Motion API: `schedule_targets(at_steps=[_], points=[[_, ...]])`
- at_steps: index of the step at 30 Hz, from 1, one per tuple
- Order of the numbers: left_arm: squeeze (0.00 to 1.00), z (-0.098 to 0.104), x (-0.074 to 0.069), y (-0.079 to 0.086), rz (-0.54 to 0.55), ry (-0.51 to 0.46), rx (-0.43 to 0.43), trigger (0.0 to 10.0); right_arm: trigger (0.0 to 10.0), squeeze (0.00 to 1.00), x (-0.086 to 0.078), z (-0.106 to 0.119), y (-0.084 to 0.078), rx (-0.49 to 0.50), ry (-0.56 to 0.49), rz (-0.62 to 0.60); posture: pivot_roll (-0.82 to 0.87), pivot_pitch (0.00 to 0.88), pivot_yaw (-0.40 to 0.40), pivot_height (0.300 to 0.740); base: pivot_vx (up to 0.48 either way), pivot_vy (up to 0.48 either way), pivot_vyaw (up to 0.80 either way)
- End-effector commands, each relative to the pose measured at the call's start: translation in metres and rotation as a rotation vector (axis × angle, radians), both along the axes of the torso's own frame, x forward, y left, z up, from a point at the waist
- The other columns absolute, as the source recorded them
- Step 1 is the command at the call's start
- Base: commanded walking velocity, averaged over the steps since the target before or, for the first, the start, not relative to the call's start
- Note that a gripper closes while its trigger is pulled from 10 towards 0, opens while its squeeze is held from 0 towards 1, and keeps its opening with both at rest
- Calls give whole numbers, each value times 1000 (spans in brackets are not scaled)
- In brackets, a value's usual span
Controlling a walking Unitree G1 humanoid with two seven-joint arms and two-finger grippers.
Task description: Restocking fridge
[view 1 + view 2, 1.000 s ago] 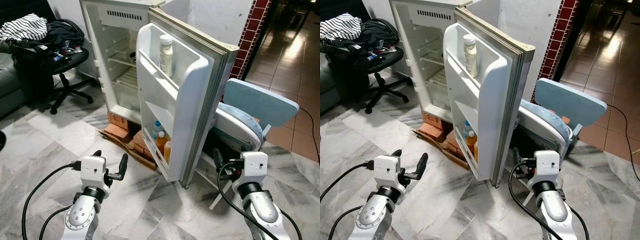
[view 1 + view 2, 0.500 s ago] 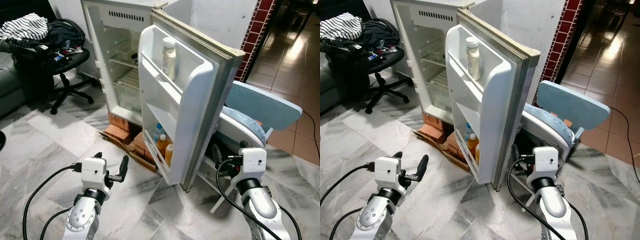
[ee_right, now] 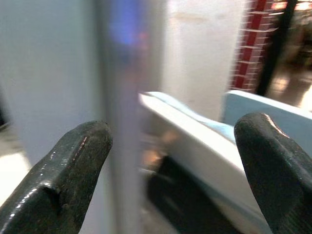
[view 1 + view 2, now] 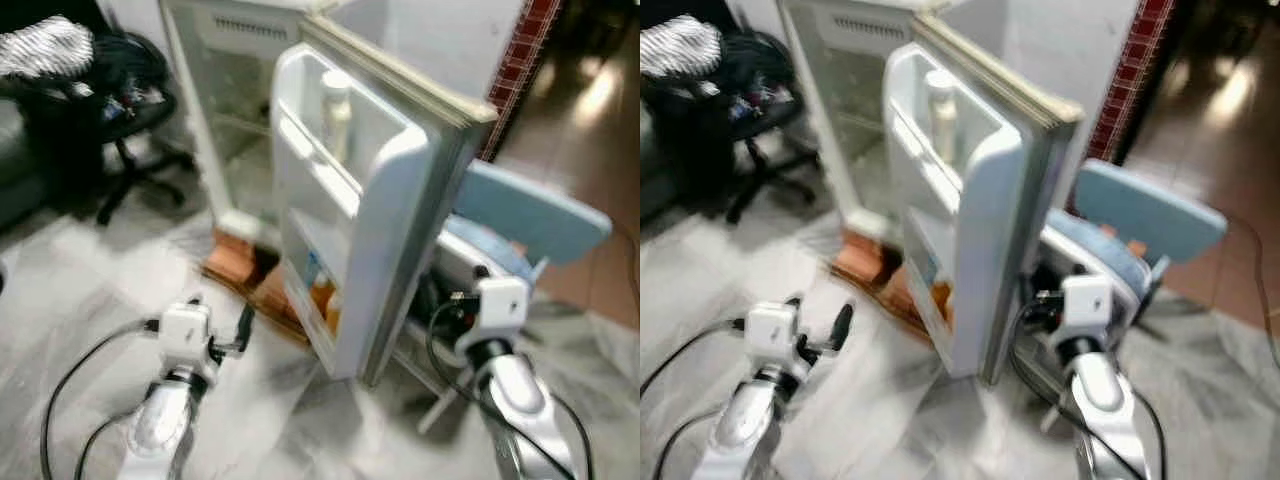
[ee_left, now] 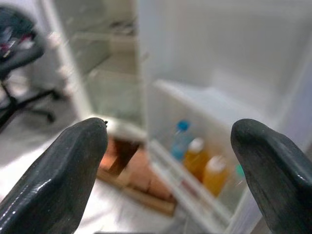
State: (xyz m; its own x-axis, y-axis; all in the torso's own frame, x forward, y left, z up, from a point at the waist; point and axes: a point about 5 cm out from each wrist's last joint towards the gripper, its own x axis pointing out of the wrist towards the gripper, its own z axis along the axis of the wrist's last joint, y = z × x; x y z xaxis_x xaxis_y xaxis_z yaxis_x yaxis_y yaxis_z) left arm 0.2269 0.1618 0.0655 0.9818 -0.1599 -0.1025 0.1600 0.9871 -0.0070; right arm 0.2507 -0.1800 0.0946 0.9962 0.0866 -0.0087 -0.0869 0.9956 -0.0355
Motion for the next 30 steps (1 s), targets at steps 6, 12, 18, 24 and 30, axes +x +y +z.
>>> schedule_targets(at_steps=[6,12,18,24,30], points=[[0,0,1,-8,-23,3,-17,10000,10000,0,2,0,-4,-6,3,20,5,3,-11,740,274,0,0],[0,-1,0,-8,-5,9,-22,10000,10000,0,4,-1,-3,-4,9,35,9,0,-13,740,127,0,0],[0,-4,0,-6,22,24,-5,10000,10000,0,8,-2,3,-28,13,72,15,2,-14,740,0,0,533],[0,-10,-3,-4,50,52,2,10000,10000,0,23,3,6,-9,8,84,24,0,-20,740,0,0,266],[0,-10,-3,-4,48,54,4,10000,10000,0,37,8,13,21,6,128,26,0,-16,740,0,0,0]])
